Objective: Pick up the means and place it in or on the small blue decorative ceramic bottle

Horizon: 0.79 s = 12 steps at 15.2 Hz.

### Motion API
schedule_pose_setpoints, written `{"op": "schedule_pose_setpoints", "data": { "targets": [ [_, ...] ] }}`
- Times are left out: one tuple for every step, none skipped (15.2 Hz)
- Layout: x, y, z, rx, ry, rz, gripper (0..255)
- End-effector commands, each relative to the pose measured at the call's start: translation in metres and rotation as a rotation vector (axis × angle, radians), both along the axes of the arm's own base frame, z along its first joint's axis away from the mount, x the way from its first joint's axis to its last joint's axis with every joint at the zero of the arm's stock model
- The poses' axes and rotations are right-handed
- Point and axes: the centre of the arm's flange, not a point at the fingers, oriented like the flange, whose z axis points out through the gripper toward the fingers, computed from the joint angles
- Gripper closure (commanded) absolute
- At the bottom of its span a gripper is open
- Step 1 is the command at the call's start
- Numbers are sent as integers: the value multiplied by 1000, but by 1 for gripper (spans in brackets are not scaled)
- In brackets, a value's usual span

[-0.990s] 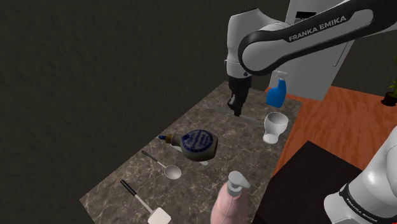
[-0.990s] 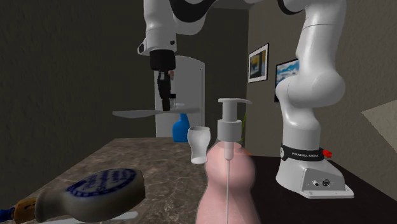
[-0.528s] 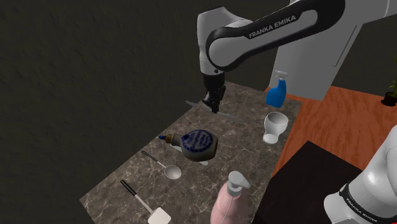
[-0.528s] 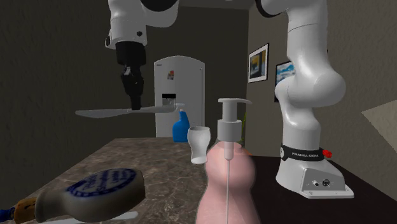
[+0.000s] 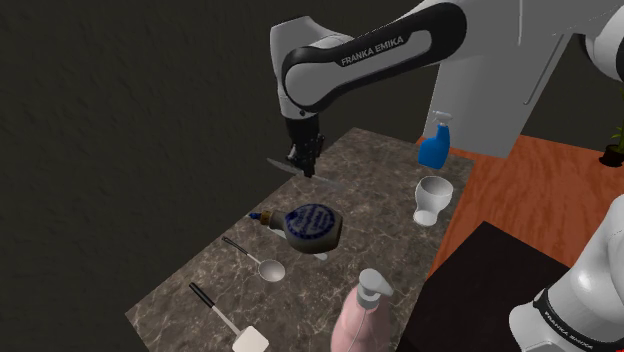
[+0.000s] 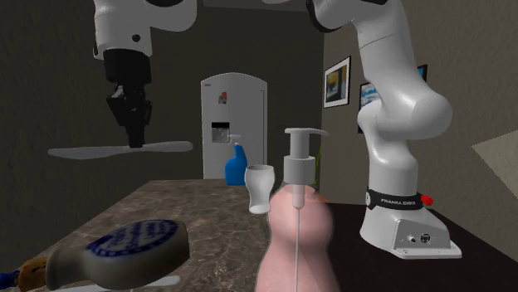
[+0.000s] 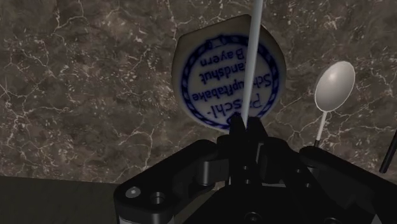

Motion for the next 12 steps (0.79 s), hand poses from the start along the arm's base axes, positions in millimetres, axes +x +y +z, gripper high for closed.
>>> {"op": "schedule_pose_setpoints", "data": {
  "targets": [
    [1,1,-9,0,0,0,255],
    [1,1,-14,0,0,0,255],
    [1,1,-20,0,0,0,255],
    [1,1,-25,0,0,0,255],
    [1,1,-30,0,0,0,255],
    [1,1,-35,0,0,0,255],
    [1,1,-41,0,0,0,255],
    [1,1,-46,0,0,0,255],
    [1,1,-51,0,0,0,255],
    [1,1,-57,0,0,0,255],
    [1,1,-62,0,0,0,255],
    [1,1,-67,0,0,0,255]
  ]
}}
